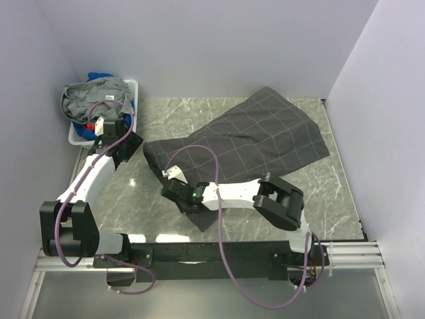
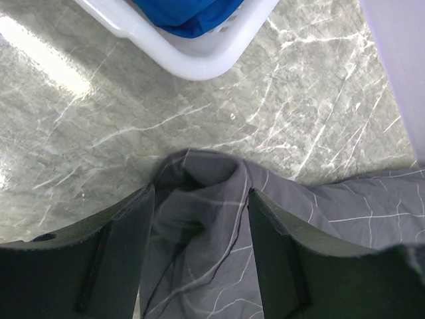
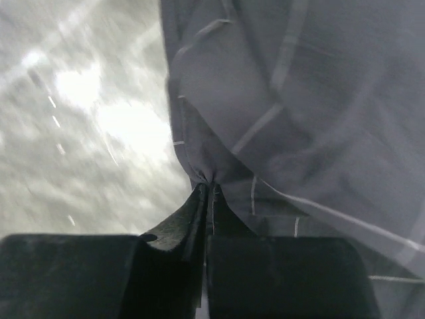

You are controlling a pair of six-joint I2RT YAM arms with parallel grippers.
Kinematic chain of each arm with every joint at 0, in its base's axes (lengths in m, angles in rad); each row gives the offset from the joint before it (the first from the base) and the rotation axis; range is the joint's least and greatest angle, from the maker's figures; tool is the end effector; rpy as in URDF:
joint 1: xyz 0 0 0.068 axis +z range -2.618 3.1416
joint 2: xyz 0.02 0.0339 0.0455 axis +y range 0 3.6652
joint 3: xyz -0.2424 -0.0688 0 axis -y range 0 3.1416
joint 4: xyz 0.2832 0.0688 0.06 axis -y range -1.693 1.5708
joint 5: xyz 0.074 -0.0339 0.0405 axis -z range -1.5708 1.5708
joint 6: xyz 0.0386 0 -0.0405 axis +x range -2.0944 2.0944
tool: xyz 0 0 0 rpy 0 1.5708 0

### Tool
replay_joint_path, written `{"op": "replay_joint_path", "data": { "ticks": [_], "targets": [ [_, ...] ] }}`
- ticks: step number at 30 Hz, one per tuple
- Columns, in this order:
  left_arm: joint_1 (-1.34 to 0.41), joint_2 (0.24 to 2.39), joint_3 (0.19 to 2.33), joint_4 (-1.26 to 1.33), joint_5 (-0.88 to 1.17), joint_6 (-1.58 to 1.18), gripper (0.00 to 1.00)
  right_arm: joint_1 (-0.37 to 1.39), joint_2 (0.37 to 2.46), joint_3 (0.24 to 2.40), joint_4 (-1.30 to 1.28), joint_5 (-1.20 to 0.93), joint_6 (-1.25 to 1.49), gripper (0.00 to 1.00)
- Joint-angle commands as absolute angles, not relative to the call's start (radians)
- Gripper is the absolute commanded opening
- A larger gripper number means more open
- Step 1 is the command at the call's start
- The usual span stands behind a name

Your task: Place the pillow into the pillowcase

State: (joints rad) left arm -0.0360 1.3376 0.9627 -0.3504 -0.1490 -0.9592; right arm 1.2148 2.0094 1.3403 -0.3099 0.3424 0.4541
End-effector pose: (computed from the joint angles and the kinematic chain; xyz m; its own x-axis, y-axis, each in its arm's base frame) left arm 0.3334 -0.0063 0.2271 -0.3189 -0.7987 -0.5103 -0.5861 0.5893 -0.5561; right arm 0.1668 0.4115 0.1128 -0.6186 -0.4781 -0.6235 -0.6079 0.7940 -0.0057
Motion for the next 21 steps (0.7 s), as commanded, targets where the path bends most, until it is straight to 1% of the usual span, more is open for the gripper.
{"op": "replay_joint_path", "data": {
  "ticks": [1,7,11,18,20,21],
  "targets": [
    [-0.031,1.321,0.93,-0.319,-0.135,-0.992,0.64,1.22,1.849,1.261,-0.331,0.344,0.488,0.0],
    [-0.031,1.356,0.864,-0.242,-0.045,-1.032,0.65,1.229,1.623,1.177,-0.394,0.357,0.538,0.0],
    [-0.031,1.362,0.805,-0.186,0.018,-1.072,0.7,1.229,1.508,1.143,-0.419,0.341,0.554,0.0],
    [-0.031,1.394,0.758,-0.124,0.072,-1.112,0.75,1.23,1.483,1.105,-0.416,0.319,0.561,0.0],
    [-0.029,1.393,0.741,-0.106,0.072,-1.115,0.78,1.235,1.479,1.094,-0.422,0.319,0.575,0.0],
    [-0.029,1.399,0.741,-0.106,0.074,-1.111,0.79,1.236,1.47,1.091,-0.428,0.328,0.581,0.0]
  ]
}}
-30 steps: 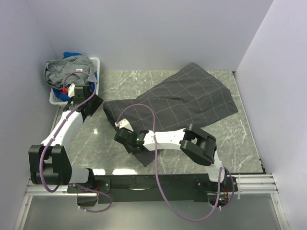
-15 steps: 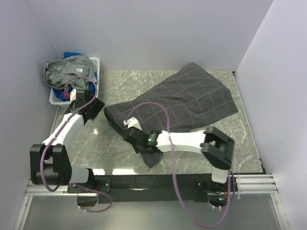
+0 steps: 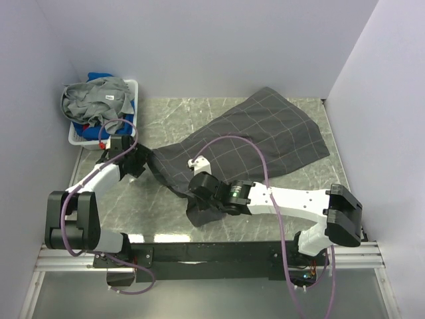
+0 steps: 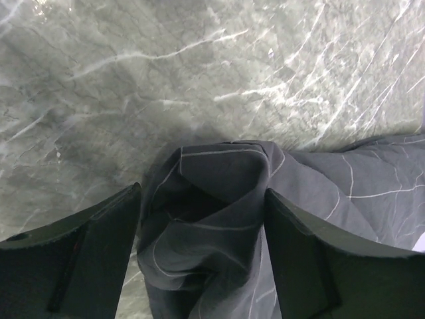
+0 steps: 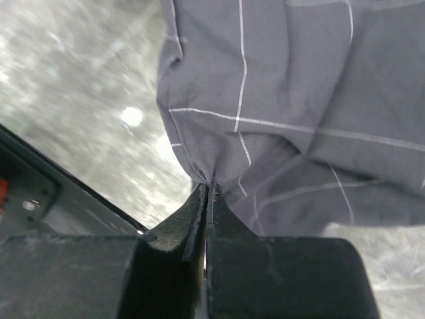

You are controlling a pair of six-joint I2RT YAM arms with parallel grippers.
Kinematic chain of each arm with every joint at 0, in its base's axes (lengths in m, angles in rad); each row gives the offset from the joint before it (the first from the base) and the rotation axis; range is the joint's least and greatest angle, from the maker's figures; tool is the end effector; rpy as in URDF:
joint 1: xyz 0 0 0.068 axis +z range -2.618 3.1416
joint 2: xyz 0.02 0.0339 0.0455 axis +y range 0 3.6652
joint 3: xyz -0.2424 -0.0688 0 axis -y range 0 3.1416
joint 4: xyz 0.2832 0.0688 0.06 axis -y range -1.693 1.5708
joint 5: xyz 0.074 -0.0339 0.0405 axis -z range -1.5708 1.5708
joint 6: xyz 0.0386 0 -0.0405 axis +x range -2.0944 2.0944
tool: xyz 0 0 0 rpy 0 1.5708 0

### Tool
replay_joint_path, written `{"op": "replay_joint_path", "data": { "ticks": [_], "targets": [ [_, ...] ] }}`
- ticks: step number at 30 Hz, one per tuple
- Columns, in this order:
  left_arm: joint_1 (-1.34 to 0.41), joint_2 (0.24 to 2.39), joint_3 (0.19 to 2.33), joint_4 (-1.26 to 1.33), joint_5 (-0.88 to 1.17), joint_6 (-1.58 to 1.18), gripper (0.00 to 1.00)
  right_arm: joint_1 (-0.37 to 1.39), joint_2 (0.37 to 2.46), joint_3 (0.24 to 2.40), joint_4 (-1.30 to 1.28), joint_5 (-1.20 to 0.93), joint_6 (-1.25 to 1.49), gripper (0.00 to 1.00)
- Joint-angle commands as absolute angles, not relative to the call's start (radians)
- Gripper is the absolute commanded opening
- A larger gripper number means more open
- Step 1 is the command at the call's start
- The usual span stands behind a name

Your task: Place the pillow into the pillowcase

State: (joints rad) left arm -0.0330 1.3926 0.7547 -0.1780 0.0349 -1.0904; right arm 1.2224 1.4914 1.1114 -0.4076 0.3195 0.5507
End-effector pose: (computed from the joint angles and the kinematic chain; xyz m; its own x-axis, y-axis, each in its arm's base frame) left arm 0.3172 -0.0118 0.1496 -0.3868 -0.8740 -0.2941 -0.6193 0.4825 -0.6194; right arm 0.1357 0.3381 0.2274 -0.6335 -0.2890 -0.7177 -0.5694 0.8022 0.1795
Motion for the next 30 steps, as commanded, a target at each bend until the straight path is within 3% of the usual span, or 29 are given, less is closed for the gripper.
{"op": "replay_joint_path", "data": {
  "ticks": [1,11,19,22,23,25,26,30],
  "targets": [
    [-0.029,1.405,0.744,-0.104,0.078,-1.108,0.79,1.239,1.456,1.082,-0.457,0.36,0.587,0.0],
    [-0.035,1.459,0.689,-0.008,0.155,-1.138,0.74,1.256,1.091,0.93,-0.607,0.437,0.702,0.0],
    [-0.055,1.447,0.661,0.054,0.176,-1.167,0.62,1.258,1.068,0.922,-0.649,0.442,0.71,0.0],
    [-0.057,1.462,0.675,0.066,0.201,-1.172,0.39,1.258,1.068,0.936,-0.673,0.446,0.703,0.0],
    [-0.057,1.469,0.684,0.064,0.213,-1.17,0.21,1.259,1.069,0.942,-0.687,0.455,0.701,0.0],
    [-0.057,1.474,0.725,0.042,0.212,-1.164,0.05,1.258,1.063,0.966,-0.734,0.475,0.693,0.0],
    [-0.055,1.471,0.745,0.022,0.204,-1.158,0.01,1.258,1.055,0.976,-0.751,0.479,0.686,0.0],
    [-0.037,1.486,0.935,-0.104,0.149,-1.115,0.01,1.258,1.034,1.07,-0.868,0.454,0.664,0.0]
  ]
}}
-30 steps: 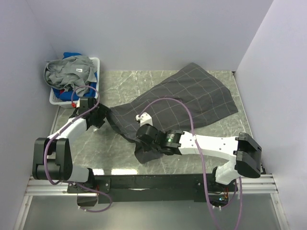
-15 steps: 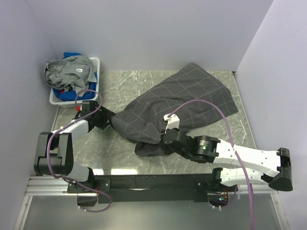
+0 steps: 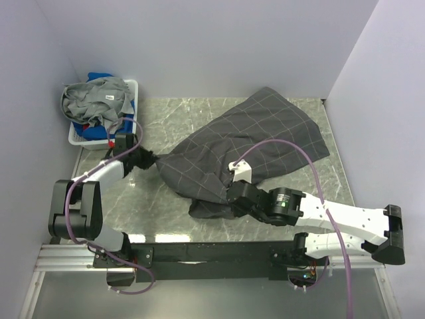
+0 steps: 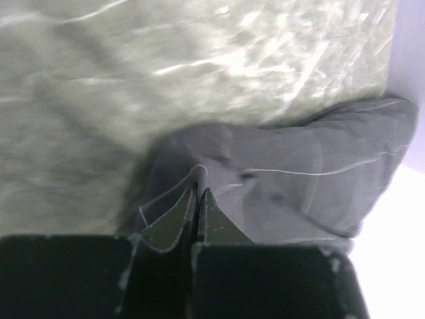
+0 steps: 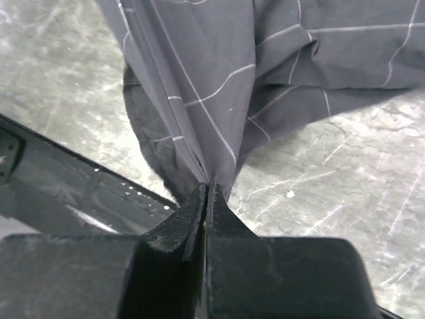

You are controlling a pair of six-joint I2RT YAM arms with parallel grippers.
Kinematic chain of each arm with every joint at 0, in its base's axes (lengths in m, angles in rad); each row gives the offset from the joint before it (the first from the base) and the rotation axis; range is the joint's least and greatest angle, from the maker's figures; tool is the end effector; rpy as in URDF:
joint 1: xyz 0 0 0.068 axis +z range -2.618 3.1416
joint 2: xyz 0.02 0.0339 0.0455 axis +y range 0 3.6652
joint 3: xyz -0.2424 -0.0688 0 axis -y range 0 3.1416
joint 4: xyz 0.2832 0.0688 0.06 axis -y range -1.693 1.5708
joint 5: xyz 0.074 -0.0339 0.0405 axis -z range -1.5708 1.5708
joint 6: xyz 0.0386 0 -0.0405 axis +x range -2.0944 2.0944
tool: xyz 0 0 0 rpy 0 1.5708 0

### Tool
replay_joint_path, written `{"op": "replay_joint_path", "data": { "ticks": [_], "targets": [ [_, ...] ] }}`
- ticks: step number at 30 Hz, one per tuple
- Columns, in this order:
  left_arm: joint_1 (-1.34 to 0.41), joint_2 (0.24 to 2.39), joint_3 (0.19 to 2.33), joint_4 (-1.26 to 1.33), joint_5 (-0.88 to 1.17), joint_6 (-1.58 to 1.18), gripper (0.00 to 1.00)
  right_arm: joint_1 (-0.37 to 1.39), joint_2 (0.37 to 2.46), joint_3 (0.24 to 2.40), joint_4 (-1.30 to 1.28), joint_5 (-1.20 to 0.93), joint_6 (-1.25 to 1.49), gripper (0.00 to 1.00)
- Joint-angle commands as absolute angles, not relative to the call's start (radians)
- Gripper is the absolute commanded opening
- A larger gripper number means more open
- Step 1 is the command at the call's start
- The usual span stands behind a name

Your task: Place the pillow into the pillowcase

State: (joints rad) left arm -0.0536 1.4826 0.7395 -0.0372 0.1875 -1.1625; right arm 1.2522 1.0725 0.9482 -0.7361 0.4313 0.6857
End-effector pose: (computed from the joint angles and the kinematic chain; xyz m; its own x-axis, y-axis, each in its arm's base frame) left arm 0.3265 -0.0247 0.1288 -0.4486 -0.8789 -0.1618 -0.5713 0.4213 -0.7043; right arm 0.0979 0.2454 0.2682 -0.6760 -0.2131 -0.7054 -0.4513 0.8765 0.1676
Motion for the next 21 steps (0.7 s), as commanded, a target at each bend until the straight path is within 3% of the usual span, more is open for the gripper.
{"op": "replay_joint_path", "data": {
  "ticks": [1,6,9,13,16,21],
  "targets": [
    [-0.028,1.496,0.983,-0.133,0.14,-1.105,0.01,1.258,1.032,1.098,-0.894,0.431,0.66,0.0],
    [-0.003,1.588,1.296,-0.302,0.069,-1.036,0.01,1.311,1.068,1.247,-0.986,0.315,0.669,0.0],
    [0.035,1.626,1.37,-0.35,0.012,-1.006,0.01,1.405,1.164,1.205,-0.803,0.226,0.739,0.0],
    [0.066,1.651,1.35,-0.357,0.002,-0.985,0.01,1.595,1.461,1.209,-0.518,0.172,0.795,0.0],
    [0.083,1.667,1.316,-0.359,-0.063,-0.966,0.01,1.615,1.647,1.232,-0.335,0.151,0.767,0.0],
    [0.103,1.704,1.322,-0.393,-0.1,-0.939,0.01,1.623,1.805,1.306,-0.308,0.153,0.701,0.0]
  ]
}}
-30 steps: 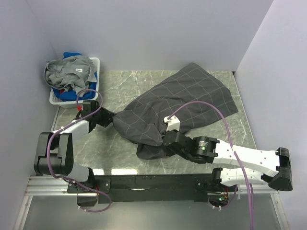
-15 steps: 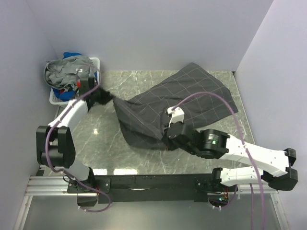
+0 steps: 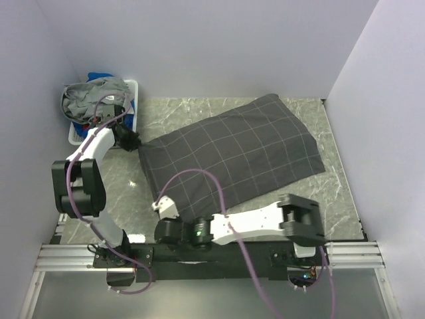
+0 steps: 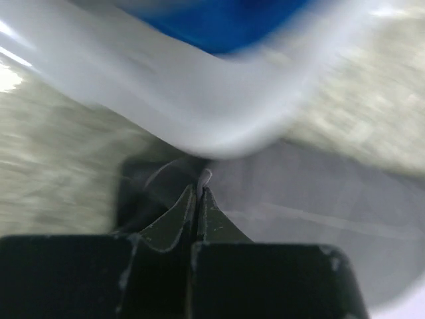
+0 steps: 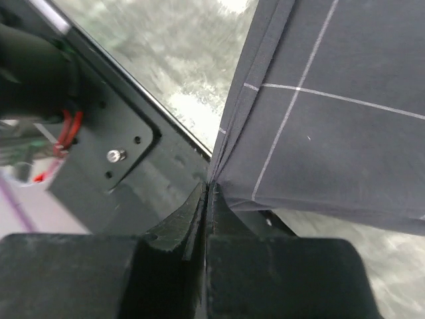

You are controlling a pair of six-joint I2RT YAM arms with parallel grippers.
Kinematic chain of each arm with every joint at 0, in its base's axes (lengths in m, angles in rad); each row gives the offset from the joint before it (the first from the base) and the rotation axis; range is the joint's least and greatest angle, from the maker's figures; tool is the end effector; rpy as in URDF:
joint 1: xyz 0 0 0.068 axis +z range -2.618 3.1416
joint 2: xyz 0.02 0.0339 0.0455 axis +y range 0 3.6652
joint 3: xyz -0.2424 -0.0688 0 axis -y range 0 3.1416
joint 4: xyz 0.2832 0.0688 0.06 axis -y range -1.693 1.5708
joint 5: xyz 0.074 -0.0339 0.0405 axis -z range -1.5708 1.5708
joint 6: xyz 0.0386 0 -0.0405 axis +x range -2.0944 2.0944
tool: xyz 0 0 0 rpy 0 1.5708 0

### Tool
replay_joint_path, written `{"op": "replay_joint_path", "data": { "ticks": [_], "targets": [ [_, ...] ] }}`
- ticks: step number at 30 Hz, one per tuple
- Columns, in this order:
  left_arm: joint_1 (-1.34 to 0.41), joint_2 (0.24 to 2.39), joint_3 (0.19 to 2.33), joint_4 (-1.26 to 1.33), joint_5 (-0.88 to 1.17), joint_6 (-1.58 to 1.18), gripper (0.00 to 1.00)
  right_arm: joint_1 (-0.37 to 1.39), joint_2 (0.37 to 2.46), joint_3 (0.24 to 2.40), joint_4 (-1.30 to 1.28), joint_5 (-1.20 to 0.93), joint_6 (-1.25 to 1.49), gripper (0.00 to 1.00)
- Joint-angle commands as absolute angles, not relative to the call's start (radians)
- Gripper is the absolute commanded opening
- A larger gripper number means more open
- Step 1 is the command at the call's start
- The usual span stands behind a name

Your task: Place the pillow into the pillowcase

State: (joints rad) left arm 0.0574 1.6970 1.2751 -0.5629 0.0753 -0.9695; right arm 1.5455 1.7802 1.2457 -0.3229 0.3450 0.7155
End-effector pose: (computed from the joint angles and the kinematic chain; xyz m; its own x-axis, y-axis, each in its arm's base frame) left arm 0.3952 0.0198 0.1990 -0.4576 -0.8499 -0.2612 -0.6948 0.5251 -0.4915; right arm 0.0236 0.4164 0.1745 -0.6279 -0.4098 -0.6617 -0.6933 0.6808 0.2363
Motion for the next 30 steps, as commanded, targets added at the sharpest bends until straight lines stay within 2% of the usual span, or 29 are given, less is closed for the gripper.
{"op": "replay_joint_path", "data": {
  "ticks": [1,3,6,8,12,16,20,23,27,28,30],
  "targets": [
    [0.106,1.707,1.331,-0.403,-0.109,-0.936,0.01,1.626,1.784,1.277,-0.305,0.173,0.709,0.0],
    [0.11,1.715,1.347,-0.414,-0.132,-0.922,0.01,1.628,1.706,1.127,-0.231,0.16,0.721,0.0],
    [0.117,1.733,1.38,-0.423,-0.138,-0.922,0.01,1.637,1.69,1.058,-0.187,0.057,0.715,0.0],
    [0.12,1.752,1.434,-0.433,-0.133,-0.922,0.01,1.676,1.704,1.103,-0.216,0.092,0.686,0.0],
    [0.127,1.772,1.554,-0.475,-0.149,-0.891,0.01,1.811,1.735,1.3,-0.441,0.262,0.649,0.0],
    [0.137,1.796,1.684,-0.523,-0.118,-0.867,0.01,1.835,1.655,1.318,-0.5,0.29,0.67,0.0],
    [0.14,1.792,1.758,-0.528,-0.088,-0.873,0.01,1.832,1.574,1.306,-0.647,0.435,0.732,0.0],
    [0.152,1.757,1.709,-0.511,-0.086,-0.879,0.01,1.819,1.531,1.22,-0.625,0.434,0.784,0.0],
    [0.169,1.7,1.548,-0.468,-0.12,-0.897,0.01,1.819,1.655,1.248,-0.422,0.29,0.7,0.0],
    [0.175,1.686,1.517,-0.474,-0.123,-0.914,0.01,1.819,1.69,1.273,-0.408,0.244,0.68,0.02],
    [0.195,1.664,1.422,-0.468,-0.129,-0.92,0.01,1.819,1.782,1.377,-0.441,0.227,0.637,0.15]
  ]
}}
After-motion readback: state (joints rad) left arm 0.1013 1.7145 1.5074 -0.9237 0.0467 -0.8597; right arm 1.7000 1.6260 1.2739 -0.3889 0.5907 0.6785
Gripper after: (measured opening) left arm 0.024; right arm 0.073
